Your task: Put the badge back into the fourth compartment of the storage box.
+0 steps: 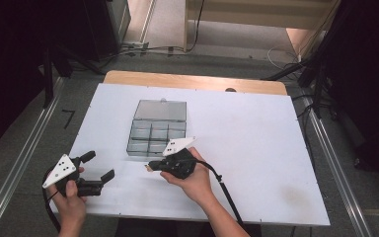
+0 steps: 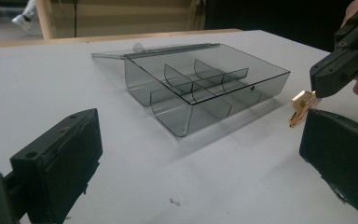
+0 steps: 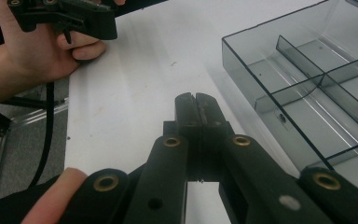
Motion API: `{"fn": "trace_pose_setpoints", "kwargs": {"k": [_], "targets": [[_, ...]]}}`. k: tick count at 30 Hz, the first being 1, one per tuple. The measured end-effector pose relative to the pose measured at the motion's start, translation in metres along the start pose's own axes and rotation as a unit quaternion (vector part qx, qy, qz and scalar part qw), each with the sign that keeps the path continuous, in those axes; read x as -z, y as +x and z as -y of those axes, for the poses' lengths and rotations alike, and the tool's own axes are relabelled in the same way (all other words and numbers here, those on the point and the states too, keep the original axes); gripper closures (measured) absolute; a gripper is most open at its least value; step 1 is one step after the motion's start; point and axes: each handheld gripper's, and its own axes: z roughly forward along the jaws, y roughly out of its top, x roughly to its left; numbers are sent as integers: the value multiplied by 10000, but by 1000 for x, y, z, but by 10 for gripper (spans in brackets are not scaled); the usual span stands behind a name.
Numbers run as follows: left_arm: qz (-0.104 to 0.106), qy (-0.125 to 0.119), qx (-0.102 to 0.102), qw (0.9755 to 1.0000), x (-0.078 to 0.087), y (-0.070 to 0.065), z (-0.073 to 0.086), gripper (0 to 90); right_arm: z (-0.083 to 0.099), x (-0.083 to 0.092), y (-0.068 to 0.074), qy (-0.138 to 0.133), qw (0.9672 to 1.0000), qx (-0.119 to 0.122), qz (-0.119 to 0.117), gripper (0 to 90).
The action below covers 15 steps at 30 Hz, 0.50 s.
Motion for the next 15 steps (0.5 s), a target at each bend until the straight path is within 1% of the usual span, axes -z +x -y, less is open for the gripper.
{"fn": "trace_pose_setpoints", "kwargs": {"k": [15], "targets": [[-2,-1,2,10000,0,0,0,0,-9,2,-3,-66,10000,-19,14,878]]}}
